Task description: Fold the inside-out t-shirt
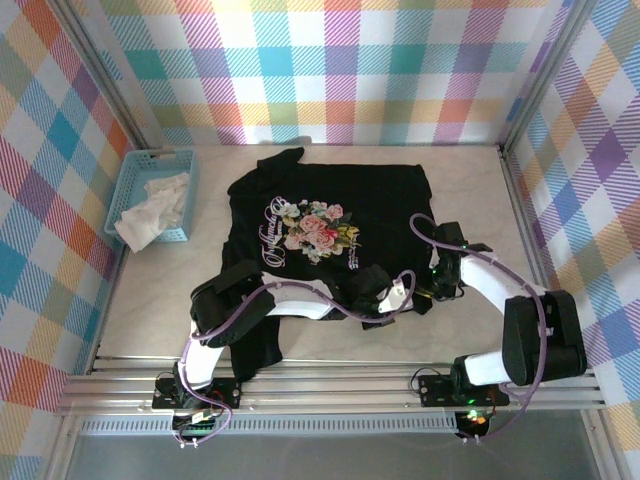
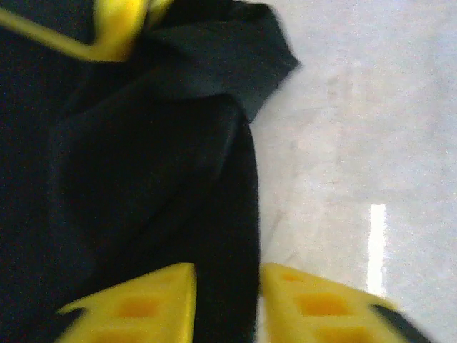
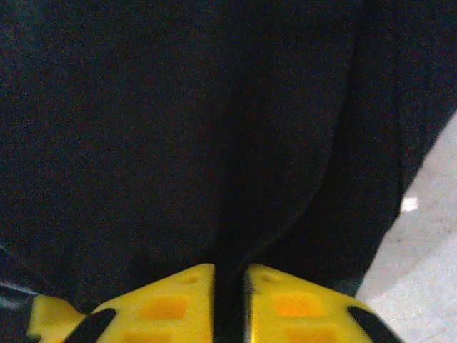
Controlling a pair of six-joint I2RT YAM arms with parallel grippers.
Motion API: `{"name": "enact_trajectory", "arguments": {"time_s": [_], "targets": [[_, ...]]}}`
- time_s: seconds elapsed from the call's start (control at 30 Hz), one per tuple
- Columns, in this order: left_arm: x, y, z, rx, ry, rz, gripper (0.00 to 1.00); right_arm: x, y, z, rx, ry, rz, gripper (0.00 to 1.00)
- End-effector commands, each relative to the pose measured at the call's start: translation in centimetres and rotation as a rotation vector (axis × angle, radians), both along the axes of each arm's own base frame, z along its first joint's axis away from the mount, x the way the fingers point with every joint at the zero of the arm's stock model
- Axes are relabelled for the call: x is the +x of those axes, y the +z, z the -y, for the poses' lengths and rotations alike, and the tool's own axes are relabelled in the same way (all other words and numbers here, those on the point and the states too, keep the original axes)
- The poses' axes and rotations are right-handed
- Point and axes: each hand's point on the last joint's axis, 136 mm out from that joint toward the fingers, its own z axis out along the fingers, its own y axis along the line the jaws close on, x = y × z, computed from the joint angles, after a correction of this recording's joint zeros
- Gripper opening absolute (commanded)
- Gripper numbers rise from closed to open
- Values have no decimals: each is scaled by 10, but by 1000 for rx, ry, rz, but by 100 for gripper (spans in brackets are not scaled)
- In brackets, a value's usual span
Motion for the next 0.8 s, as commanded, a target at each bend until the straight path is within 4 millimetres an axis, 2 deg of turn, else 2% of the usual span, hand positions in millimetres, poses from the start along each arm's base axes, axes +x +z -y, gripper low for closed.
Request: {"name": "enact_trajectory", "arguments": {"time_s": [0.0,0.07,0.17,0.23,0.3,0.37,0.5,0.6,0.7,0.77], "targets": [[14,-14,-9,57,56,26,11,19,15,-6,25,38,48,9],[15,-4,-17,46,88,-26,0,31,34,-17,73,91,99,5],[14,22,-33,-40,138,-150,0,45,66,-41,198,178,175,2],[11,40,-44,-118,164,-261,0,53,79,-59,298,221,190,1],[6,51,-55,-170,183,-366,0,61,83,-75,392,249,167,0],[0,53,-64,-199,195,-447,0,73,77,-84,432,259,144,1],[4,53,-77,-253,256,-530,0,99,56,-83,386,243,104,5],[14,56,-83,-286,300,-561,0,107,50,-63,239,226,94,15],[19,55,-83,-285,317,-564,0,94,62,-46,136,224,133,27],[21,56,-83,-288,321,-570,0,72,69,-45,132,232,148,35]]}}
